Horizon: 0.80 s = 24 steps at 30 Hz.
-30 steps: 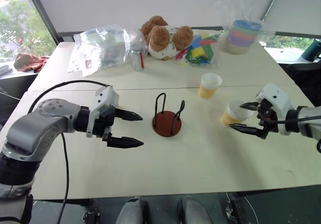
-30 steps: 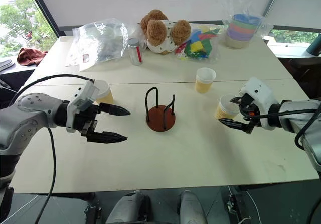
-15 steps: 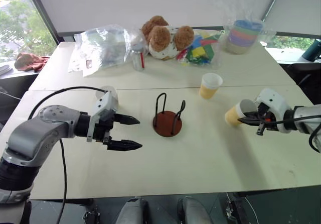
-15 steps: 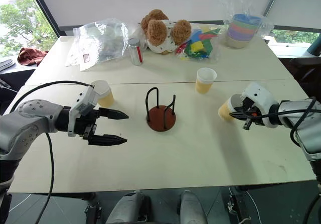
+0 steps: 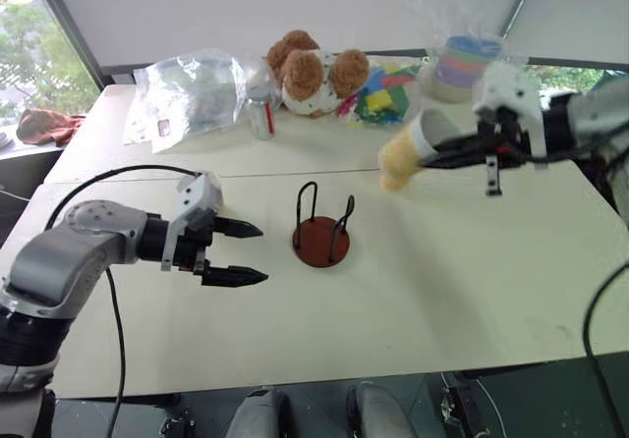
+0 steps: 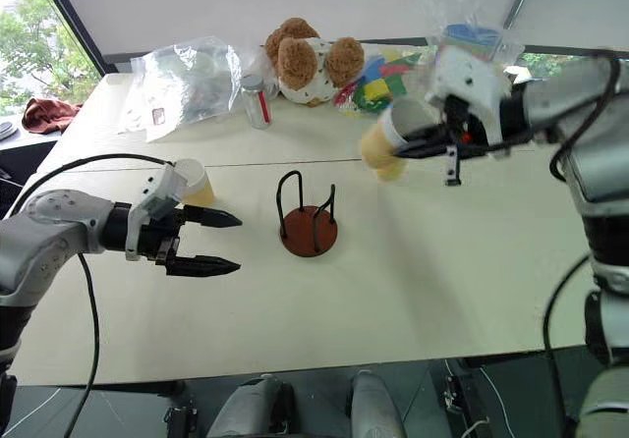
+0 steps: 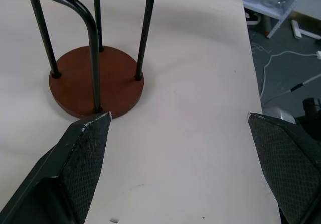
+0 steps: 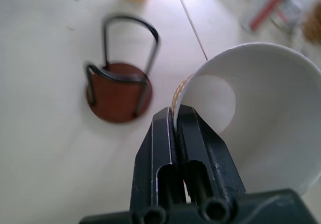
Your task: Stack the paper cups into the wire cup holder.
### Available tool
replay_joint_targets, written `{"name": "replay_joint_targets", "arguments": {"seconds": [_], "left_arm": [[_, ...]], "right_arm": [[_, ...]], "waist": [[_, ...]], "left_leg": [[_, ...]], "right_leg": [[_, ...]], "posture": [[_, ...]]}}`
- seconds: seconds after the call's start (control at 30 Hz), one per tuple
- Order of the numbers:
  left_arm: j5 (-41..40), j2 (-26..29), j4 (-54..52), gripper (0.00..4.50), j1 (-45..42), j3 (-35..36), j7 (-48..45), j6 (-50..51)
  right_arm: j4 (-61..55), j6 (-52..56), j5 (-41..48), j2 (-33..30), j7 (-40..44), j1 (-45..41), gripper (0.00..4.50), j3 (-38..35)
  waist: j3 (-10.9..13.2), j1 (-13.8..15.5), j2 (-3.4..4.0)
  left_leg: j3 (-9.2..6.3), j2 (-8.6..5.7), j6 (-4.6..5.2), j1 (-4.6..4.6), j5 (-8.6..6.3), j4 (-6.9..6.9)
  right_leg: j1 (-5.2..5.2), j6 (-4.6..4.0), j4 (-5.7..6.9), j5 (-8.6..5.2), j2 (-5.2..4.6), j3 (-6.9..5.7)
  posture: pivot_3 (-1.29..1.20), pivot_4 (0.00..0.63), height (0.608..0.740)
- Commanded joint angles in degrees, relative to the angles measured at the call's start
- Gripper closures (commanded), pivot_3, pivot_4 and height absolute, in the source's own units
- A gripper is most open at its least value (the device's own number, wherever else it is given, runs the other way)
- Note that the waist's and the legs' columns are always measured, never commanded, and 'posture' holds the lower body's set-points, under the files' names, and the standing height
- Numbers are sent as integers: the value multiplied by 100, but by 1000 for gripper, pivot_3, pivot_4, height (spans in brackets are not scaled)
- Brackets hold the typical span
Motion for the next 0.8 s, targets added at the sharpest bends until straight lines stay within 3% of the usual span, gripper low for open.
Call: {"name": "replay_joint_targets", "arguments": {"seconds": [0.03, 0.4, 0.8], "left_arm": [[-9, -10, -202, 0, 138, 138, 129, -53], [-218, -67, -561, 0, 418, 454, 654, 113], [-411, -227, -853, 0, 703, 613, 1082, 192]], "right_arm": [[441, -128, -21, 314, 594, -580, 4446, 302], [916, -943, 207, 658, 732, -1061, 4446, 1329], [1155, -1207, 297, 1066, 732, -1215, 4446, 1514]], "waist": [[1, 11, 1], [1, -24, 0], [1, -32, 0]], "left_leg": [[1, -3, 0, 0, 0, 0], [4, -9, -5, -6, 3, 3], [2, -4, -12, 6, 6, 3]], "right_leg": [[0, 0, 0, 0, -2, 0], [-6, 0, 0, 0, -20, 2], [-17, -1, 49, 0, -23, 5]], "posture": [[0, 150, 740], [0, 150, 740], [0, 150, 740]]}}
